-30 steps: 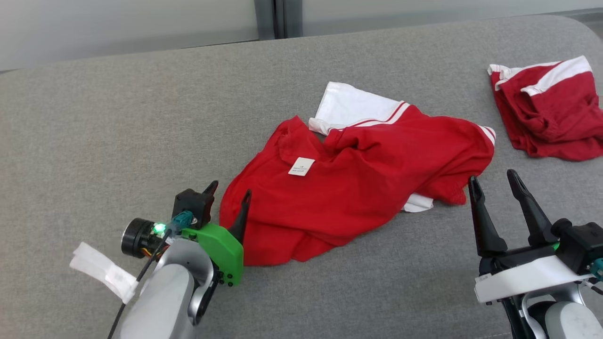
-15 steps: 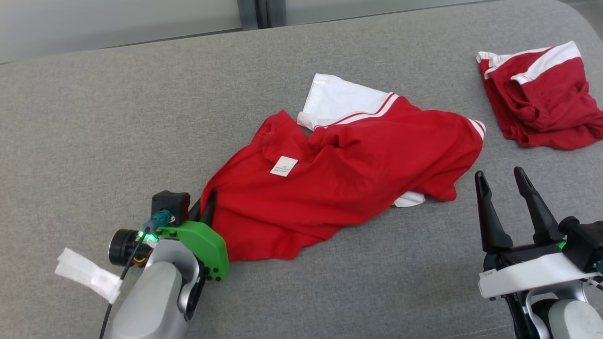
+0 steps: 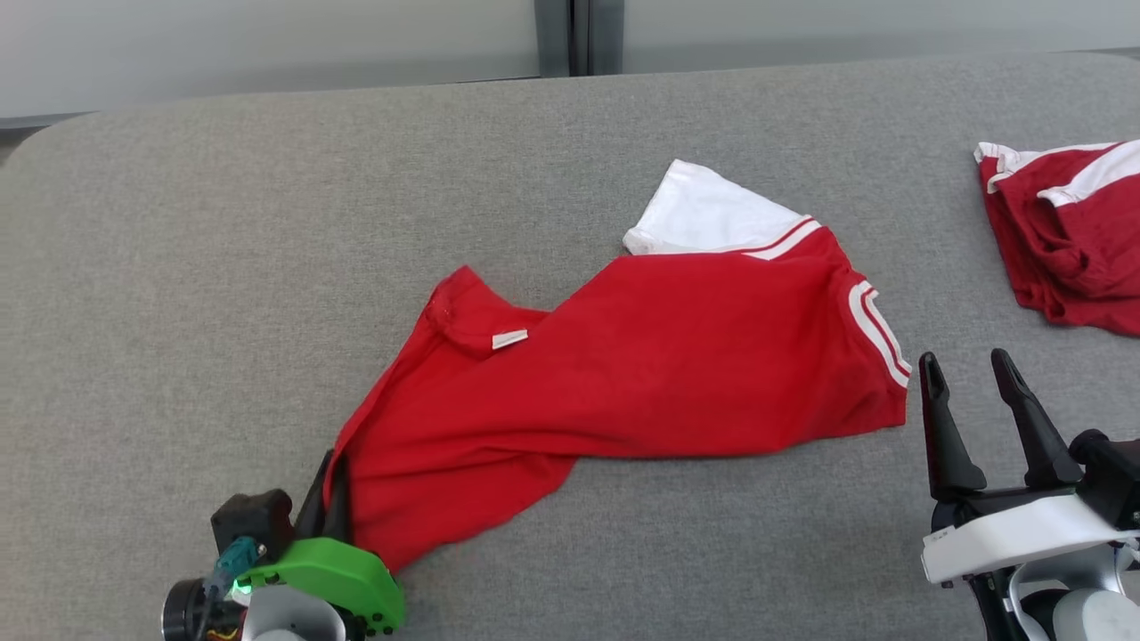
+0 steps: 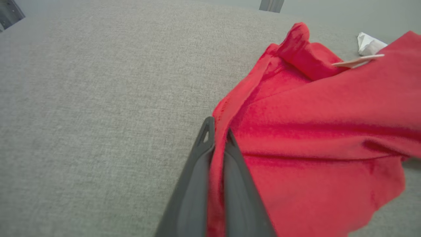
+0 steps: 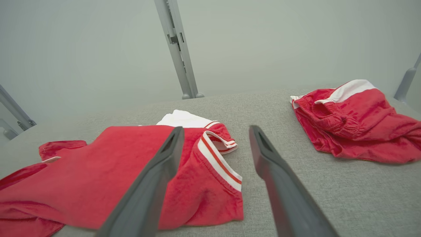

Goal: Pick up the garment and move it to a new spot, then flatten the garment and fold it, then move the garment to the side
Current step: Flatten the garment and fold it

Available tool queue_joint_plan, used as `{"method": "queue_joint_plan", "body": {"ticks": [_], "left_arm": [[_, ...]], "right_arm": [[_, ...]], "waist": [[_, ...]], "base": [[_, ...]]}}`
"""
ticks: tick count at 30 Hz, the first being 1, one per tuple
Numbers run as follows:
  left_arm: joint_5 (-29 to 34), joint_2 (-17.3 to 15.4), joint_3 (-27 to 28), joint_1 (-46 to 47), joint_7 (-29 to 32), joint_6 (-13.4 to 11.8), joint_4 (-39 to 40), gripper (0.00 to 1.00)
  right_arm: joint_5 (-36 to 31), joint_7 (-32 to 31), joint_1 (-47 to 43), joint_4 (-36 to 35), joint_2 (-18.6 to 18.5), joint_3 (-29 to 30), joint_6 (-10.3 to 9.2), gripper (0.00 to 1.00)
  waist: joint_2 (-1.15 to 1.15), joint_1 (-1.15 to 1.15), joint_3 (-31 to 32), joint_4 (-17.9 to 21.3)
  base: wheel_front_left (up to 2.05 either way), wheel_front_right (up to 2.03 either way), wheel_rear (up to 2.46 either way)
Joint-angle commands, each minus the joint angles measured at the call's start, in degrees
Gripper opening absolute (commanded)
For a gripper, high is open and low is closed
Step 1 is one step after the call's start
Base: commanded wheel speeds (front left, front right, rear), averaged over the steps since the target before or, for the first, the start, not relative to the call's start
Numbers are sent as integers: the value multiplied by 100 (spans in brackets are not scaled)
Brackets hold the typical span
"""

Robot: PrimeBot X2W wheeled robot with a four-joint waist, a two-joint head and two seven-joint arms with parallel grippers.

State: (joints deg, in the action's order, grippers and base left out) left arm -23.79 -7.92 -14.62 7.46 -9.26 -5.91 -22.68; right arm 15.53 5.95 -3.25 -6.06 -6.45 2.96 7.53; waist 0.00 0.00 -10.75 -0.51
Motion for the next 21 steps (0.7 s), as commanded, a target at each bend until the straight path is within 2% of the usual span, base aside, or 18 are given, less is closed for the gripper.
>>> {"method": "queue_joint_plan", "body": {"ticks": [1, 4, 5, 6, 7, 13, 21], "left_arm": [[-40, 10, 26, -209, 76, -78, 161, 0], [-179, 88, -35, -600, 351, -172, 553, 0], [-203, 98, -40, -664, 353, -190, 674, 18], [-153, 79, -43, -708, 301, -245, 815, 87], [-103, 57, -49, -744, 261, -279, 913, 100], [270, -181, 15, -526, -252, -390, 1510, 100], [554, -566, 69, -321, -377, -333, 1755, 100]], "right_arm": [[-19, -37, -56, -10, 25, 11, -9, 100], [-34, -84, -112, -24, 49, 15, -9, 100], [-38, -98, -121, -31, 55, 29, -9, 100], [-59, -94, -122, -64, 67, 51, -9, 100], [-66, -87, -119, -93, 73, 59, -9, 100], [-153, -154, -138, -286, 69, 49, -9, 100], [-227, -278, -239, -448, -5, -42, -9, 100]], "waist": [[0, 0, 97, -82], [0, 0, 152, -64], [0, 0, 167, -56], [0, 0, 178, -46], [0, 0, 186, -38], [0, 0, 270, 19], [0, 0, 467, 112]], "base": [[0, 0, 0], [0, 0, 0], [0, 0, 0], [0, 0, 0], [0, 0, 0], [0, 0, 0], [0, 0, 0]]}}
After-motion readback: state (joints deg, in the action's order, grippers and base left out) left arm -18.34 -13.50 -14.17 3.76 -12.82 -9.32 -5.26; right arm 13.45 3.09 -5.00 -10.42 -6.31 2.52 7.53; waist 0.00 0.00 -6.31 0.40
